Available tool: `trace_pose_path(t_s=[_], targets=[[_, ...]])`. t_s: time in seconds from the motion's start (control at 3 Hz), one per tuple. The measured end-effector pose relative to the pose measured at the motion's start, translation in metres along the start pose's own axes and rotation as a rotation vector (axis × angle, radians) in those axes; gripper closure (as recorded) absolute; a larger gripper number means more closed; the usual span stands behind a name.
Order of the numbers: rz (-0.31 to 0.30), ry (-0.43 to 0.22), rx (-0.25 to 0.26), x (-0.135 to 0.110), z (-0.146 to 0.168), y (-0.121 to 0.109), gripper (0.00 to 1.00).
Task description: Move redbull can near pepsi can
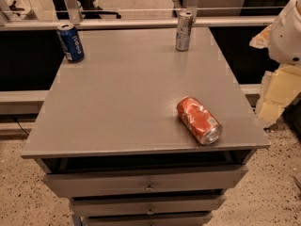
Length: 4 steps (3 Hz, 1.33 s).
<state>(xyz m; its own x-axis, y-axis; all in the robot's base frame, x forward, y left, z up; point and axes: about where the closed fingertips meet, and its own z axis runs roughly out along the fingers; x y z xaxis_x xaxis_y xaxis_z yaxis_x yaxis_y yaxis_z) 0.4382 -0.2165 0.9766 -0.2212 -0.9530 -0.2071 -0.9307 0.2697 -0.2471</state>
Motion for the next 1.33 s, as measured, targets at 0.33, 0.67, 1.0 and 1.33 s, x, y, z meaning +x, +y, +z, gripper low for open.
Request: trace_pose_path(t_s=[0.33, 0.67, 1.0, 1.33], targets=[[0.0, 0.0, 0.0, 0.0, 0.0, 0.0, 0.0], [0.051, -0.065, 0.018, 0.002, 0.012, -0.017, 0.0], [0.135, -0.213, 0.07, 0.005, 0.038, -0.073, 0.0], [0.179, -0.361, 0.147, -0.004, 0.062, -0.144, 0.0]])
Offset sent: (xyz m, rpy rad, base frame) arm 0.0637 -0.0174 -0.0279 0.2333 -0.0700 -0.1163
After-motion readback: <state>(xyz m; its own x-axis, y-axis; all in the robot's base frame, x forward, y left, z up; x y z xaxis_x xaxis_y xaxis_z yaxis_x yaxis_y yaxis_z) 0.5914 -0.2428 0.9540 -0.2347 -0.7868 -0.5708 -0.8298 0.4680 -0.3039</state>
